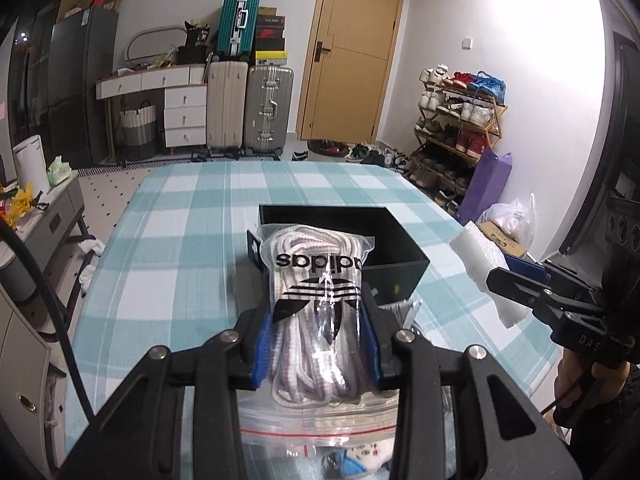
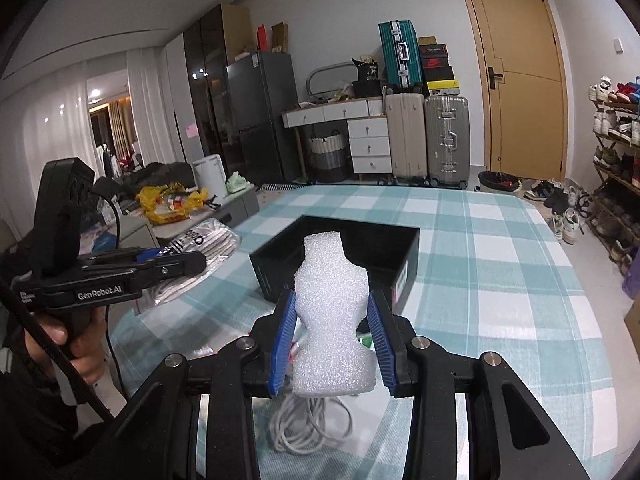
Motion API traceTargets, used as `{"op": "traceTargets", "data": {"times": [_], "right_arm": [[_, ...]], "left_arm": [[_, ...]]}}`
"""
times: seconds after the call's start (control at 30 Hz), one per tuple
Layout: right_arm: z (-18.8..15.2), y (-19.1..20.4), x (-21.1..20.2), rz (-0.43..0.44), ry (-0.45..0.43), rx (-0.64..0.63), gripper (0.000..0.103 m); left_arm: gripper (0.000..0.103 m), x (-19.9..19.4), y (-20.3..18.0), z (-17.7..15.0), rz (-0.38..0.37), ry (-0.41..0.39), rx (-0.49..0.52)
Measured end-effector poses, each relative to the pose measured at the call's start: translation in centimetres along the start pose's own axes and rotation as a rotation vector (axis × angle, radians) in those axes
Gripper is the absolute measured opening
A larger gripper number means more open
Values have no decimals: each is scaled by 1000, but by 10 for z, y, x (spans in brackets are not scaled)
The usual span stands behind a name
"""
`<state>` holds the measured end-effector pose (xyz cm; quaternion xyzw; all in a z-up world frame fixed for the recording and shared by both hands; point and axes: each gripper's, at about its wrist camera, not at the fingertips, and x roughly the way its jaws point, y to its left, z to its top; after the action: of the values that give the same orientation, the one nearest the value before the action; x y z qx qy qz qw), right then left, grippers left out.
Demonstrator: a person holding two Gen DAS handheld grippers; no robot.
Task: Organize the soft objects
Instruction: 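Carry the lace bag and foam piece over the black box with both grippers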
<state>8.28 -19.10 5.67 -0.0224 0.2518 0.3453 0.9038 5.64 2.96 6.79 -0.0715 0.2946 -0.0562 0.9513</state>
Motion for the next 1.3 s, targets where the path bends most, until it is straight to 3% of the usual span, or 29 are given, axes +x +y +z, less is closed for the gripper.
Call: {"op": "traceTargets", "data": {"times": [0.27,0.67,1.3], "right_arm": [[20,0,10,12,-12,-3,37],[34,-14,55,17,49,24,37],[39,-32,118,-57,111,-25,37]], "left_arm": [[35,20,-1,14,-16,-4,-5],[35,62,3,33,-12,36,-27],[35,118,8,43,26,97,-28]]}}
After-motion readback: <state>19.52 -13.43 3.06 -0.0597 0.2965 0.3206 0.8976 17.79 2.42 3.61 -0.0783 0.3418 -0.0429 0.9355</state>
